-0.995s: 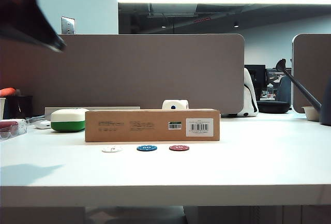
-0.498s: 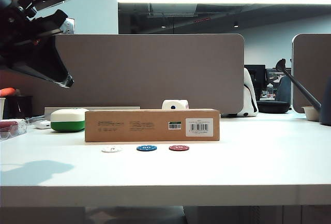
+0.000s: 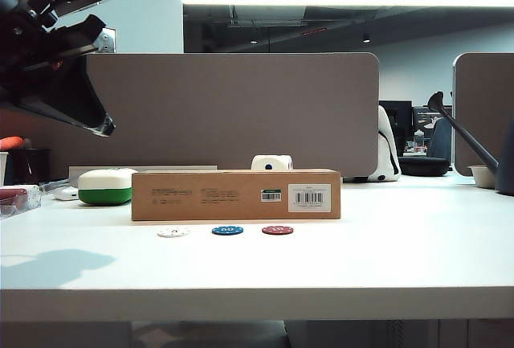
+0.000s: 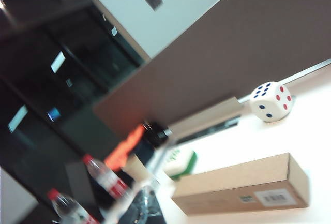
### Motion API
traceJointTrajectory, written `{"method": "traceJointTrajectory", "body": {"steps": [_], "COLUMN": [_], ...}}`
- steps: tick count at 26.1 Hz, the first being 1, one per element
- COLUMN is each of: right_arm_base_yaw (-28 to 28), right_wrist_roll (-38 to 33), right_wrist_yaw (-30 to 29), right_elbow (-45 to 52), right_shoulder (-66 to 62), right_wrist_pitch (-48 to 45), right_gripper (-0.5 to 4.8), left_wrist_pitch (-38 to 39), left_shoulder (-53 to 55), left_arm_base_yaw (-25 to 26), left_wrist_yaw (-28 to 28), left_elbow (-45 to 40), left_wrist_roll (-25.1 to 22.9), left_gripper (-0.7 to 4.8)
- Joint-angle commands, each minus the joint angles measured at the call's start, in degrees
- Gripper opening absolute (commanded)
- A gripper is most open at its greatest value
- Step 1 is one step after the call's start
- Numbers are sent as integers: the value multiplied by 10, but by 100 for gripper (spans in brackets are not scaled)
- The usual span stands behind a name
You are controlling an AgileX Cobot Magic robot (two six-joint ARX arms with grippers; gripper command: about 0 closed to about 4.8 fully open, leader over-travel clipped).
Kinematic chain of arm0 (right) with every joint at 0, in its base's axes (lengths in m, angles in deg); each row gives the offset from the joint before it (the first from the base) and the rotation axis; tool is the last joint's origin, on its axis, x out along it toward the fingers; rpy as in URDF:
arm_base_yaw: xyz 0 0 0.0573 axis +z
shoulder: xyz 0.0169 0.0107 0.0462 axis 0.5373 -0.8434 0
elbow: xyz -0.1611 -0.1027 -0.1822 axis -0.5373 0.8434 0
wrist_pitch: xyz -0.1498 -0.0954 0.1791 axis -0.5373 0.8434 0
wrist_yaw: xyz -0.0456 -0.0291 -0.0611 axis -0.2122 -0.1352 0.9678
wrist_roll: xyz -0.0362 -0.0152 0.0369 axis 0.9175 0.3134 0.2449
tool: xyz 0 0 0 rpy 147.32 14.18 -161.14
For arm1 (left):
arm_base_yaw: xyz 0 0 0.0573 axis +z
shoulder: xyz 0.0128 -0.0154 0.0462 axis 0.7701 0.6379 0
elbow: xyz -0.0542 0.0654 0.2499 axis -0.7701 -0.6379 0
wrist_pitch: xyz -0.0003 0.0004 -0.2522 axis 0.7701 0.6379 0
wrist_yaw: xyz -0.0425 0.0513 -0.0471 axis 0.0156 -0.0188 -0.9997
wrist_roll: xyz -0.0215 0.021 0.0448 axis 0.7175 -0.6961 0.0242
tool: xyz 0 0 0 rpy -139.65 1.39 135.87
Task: Push the chip with the lowest value in the row forward next to the rectangular box.
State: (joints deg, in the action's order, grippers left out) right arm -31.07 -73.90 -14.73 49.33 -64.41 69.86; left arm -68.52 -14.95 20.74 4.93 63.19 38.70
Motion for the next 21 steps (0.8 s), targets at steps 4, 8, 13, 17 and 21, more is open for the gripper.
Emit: {"method": "traceJointTrajectory", "body": {"steps": [4, 8, 13, 17, 21], "right_arm_base_yaw": [25, 104, 212, 289, 336], "right_wrist_roll": [71, 125, 183, 257, 313], "right_wrist_yaw": [-141, -134, -84, -70, 13], "right_elbow": [-119, -190, -298, -403, -473], "right_shoulder": [-264, -416, -617, -773, -851], "right_wrist_pitch": [21, 32, 63, 117, 196], "right_gripper": [-5, -5, -4, 112, -9], "left_wrist_pitch": [-7, -7, -7, -7, -7], "left_shoulder": [-1, -1, -1, -1, -1], "left_arm_base_yaw": [0, 0, 0, 0, 0], "left_wrist_yaw": [0, 0, 0, 0, 0], "left_elbow": [2, 2, 2, 2, 2], "left_wrist_roll": [0, 0, 0, 0, 0], "left_gripper": [-5, -5, -5, -5, -5]}}
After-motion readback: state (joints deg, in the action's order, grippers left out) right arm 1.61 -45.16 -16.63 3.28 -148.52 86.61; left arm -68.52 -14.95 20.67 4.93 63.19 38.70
